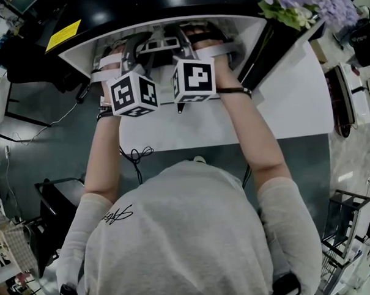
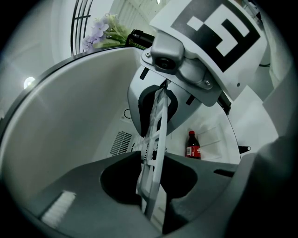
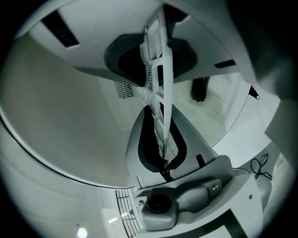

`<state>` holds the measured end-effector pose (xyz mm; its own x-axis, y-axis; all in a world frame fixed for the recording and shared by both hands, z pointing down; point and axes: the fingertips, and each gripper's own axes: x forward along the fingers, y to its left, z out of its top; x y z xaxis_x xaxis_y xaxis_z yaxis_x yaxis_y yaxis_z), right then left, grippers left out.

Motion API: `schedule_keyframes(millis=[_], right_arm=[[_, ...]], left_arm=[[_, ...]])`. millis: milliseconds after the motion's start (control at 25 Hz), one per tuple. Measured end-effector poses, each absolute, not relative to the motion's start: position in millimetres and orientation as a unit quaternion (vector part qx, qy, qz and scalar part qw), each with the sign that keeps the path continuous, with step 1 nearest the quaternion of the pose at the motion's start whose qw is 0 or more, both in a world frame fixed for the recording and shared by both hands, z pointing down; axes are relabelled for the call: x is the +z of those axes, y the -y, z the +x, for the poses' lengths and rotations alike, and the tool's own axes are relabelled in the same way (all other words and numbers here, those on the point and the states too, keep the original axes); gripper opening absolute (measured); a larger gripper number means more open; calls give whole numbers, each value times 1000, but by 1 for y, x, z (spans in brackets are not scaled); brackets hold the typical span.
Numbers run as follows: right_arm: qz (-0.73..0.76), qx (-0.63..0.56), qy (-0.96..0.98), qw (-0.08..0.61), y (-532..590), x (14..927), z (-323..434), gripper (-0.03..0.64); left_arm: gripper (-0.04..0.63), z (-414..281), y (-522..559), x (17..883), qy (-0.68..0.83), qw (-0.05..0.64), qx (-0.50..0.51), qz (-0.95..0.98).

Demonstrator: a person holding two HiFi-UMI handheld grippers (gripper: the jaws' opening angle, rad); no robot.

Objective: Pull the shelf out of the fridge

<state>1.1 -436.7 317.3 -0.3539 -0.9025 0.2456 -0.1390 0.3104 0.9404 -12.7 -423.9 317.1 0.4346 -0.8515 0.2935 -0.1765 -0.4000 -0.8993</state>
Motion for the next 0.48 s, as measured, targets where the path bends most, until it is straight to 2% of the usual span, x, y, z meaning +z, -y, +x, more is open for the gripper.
schedule_keyframes(millis=[480], right_arm=[[381,-446,686,430,436,317,2,61]], left_arm=[[74,-13,422,317,-352,415,-398,-739]])
